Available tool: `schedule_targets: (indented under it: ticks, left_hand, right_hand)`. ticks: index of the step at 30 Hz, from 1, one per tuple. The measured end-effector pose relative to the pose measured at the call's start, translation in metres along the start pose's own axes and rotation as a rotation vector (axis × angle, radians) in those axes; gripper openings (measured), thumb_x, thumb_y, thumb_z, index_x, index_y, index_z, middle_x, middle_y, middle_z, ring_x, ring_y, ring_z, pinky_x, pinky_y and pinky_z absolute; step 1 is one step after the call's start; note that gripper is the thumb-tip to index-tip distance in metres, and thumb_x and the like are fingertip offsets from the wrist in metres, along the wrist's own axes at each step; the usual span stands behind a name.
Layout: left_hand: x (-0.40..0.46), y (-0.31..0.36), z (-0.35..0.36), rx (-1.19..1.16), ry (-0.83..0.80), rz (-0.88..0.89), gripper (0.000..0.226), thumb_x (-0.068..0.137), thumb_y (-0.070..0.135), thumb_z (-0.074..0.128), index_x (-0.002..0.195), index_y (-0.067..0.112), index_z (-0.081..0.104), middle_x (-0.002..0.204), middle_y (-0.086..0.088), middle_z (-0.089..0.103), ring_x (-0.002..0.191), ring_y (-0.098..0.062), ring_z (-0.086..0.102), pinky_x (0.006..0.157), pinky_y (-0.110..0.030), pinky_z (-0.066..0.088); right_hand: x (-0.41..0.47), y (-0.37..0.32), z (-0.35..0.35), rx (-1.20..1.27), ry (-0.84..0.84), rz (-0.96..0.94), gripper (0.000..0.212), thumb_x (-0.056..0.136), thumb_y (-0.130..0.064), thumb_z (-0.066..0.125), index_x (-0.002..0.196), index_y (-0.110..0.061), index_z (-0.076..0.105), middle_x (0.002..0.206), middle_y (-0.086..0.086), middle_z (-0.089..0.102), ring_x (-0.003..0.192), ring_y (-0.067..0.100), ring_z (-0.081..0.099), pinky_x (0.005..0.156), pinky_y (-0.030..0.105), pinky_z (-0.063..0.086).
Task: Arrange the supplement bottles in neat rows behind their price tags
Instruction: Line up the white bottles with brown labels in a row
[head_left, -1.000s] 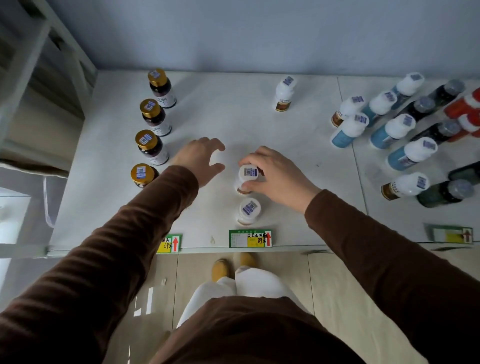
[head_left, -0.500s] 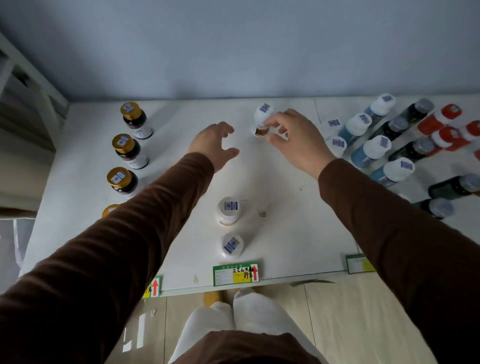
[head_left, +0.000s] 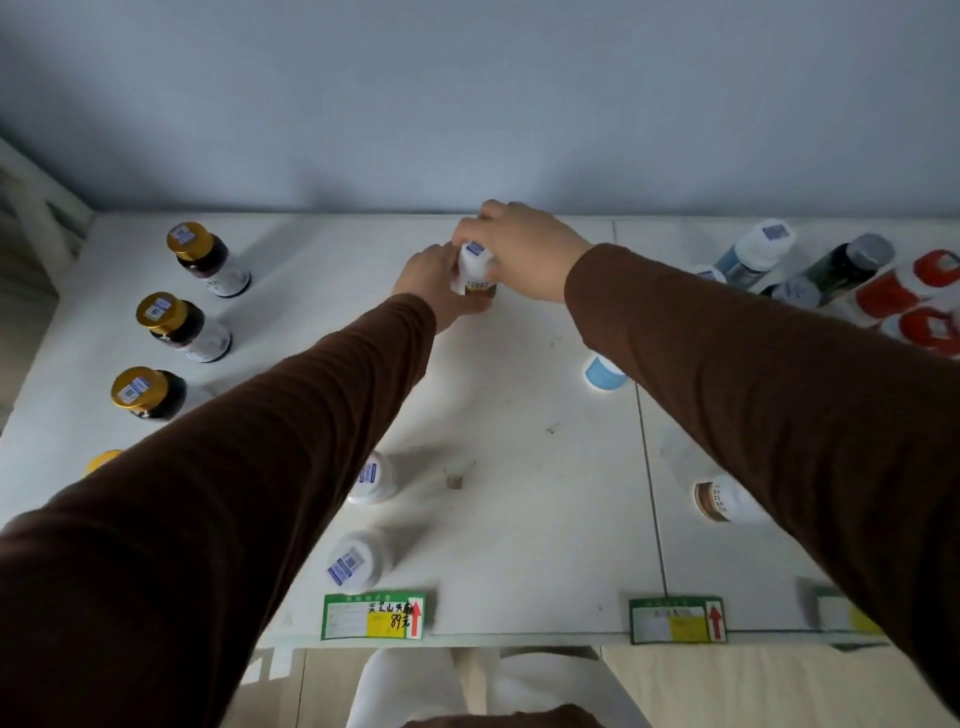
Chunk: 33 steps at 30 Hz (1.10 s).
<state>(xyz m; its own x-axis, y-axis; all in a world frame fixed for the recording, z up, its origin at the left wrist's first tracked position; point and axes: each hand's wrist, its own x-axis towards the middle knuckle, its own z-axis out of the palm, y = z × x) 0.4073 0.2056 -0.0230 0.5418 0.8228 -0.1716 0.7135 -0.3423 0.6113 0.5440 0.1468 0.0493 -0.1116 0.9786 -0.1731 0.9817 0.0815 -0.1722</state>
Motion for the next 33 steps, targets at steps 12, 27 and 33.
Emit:
schedule_targets:
  ticks: [12,27,33]
  left_hand:
    - [-0.035,0.008,-0.047,-1.011,-0.338,-0.038,0.045,0.091,0.028,0.062,0.127,0.001,0.056,0.119,-0.012,0.064,0.114,-0.028,0.061,0.104,-0.037,0.047]
    - [-0.093,-0.013,-0.086,-1.101,-0.374,0.028,0.032,0.093,0.006,0.057,0.124,0.008,0.052,0.115,-0.015,0.062,0.106,-0.027,0.062,0.1,-0.034,0.049]
    - [-0.119,-0.053,-0.102,-0.42,-0.22,0.028,0.039,0.081,-0.005,0.07,0.112,0.014,0.056,0.112,-0.007,0.065,0.105,-0.022,0.063,0.095,-0.037,0.052]
  right_hand:
    - [-0.018,0.026,-0.049,0.758,0.129,0.153,0.034,0.09,-0.037,0.068,0.116,-0.016,0.067,0.095,0.001,0.066,0.083,0.016,0.061,0.088,0.039,0.054]
    - [-0.041,-0.044,-0.046,0.803,0.228,0.128,0.036,0.083,-0.038,0.076,0.109,-0.015,0.071,0.086,-0.007,0.065,0.075,0.01,0.058,0.079,0.035,0.053]
    - [-0.046,-0.094,-0.007,0.534,0.153,0.011,0.038,0.079,-0.03,0.077,0.115,-0.022,0.066,0.106,-0.004,0.061,0.09,0.012,0.055,0.077,0.026,0.039]
